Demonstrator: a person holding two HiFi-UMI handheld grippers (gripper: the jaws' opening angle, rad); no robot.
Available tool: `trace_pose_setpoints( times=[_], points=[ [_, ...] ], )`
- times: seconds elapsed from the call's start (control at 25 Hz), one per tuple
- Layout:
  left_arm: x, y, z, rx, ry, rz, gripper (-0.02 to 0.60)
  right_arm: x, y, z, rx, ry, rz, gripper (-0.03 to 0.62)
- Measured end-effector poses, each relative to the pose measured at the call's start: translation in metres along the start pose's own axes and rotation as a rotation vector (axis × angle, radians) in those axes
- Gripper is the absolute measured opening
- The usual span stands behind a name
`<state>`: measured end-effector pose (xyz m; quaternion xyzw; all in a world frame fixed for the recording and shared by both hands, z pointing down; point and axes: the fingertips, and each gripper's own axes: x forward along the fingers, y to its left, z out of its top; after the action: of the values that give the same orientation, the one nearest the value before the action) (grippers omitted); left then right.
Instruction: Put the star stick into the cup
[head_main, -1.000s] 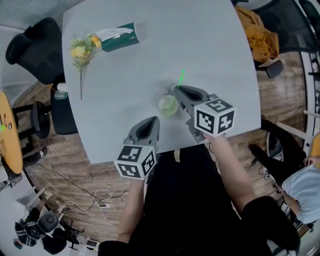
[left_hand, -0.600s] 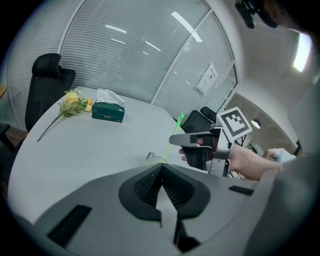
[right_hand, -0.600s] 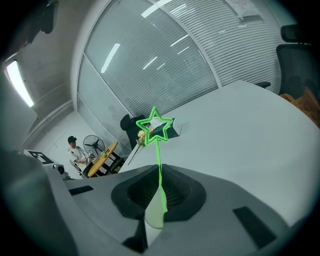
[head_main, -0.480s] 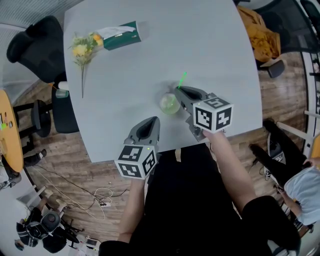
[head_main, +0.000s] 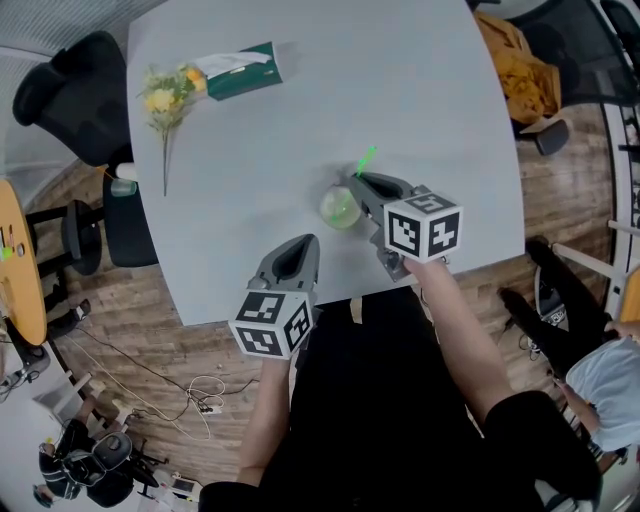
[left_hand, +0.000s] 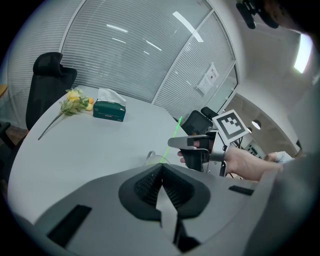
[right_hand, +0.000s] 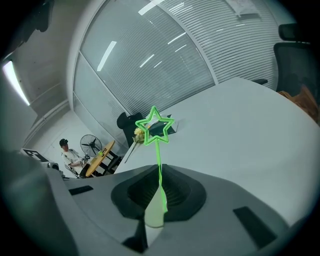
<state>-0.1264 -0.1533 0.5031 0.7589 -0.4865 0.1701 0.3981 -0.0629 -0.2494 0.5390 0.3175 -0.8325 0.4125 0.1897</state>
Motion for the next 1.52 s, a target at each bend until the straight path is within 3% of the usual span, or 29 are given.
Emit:
trace_pose_setpoints(
  times=[0.36,1.52],
  points=[
    [0.002,-0.005,0.001,0.006,-0.003,-0.021,-0.003,-0.001,-0.011,0.0,0.023,-0.01,-0.049,0.029],
    [-0.014,0.008,-0.001,0.009,-0.014,-0.003,-0.003,-0.002,-0.018,-0.003,0.06,-0.022,-0.093,0.054]
  ],
)
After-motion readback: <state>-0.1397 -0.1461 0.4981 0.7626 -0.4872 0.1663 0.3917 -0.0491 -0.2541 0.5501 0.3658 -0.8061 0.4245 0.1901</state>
